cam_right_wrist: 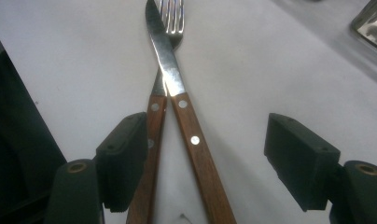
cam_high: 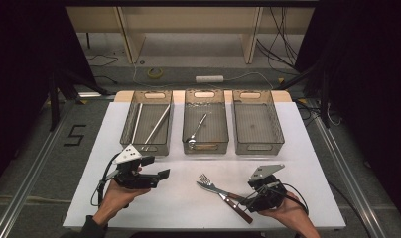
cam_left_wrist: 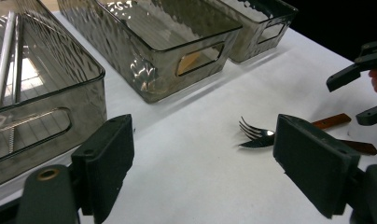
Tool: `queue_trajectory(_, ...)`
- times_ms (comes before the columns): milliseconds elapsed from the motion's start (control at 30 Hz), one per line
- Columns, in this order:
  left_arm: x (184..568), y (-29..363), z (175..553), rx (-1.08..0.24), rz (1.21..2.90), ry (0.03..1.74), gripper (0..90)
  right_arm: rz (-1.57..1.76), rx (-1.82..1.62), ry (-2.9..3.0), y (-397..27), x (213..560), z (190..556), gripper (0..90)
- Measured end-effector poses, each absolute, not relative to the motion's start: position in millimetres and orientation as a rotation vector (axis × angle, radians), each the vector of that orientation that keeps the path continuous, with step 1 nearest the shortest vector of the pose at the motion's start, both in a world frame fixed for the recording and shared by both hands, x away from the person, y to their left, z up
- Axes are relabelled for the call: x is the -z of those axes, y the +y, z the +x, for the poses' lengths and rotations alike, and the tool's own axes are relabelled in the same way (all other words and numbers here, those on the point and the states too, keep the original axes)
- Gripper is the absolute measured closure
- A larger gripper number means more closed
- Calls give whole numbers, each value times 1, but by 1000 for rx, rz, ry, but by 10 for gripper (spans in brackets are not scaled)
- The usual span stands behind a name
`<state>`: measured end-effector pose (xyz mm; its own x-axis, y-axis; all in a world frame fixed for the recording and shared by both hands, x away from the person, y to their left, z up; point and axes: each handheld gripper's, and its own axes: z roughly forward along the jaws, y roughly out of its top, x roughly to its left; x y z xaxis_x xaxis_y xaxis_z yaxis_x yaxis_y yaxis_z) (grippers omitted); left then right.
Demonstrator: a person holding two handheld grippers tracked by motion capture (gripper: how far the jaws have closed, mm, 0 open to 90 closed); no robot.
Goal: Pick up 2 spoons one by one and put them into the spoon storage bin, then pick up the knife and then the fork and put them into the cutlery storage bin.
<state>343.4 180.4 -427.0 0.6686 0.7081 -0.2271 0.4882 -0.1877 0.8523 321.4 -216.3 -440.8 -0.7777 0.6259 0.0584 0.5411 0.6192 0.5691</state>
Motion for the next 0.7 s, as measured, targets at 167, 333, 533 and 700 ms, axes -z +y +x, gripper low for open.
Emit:
queue_trajectory(167, 427, 182, 340, -274, 1828, 949, 199, 964, -803, 2732, -213, 438, 326, 337)
queue_trajectory(333, 428, 182, 337, -275, 1831, 943, 199, 966, -747, 2758, -210, 438, 331, 334)
queue_trajectory(533, 427, 184, 333, -289, 1817, 943, 199, 942, -698, 2773, -207, 437, 337, 342)
queue_trajectory(700, 425, 185, 330, -303, 1801, 937, 198, 929, -649, 2806, -205, 437, 340, 381)
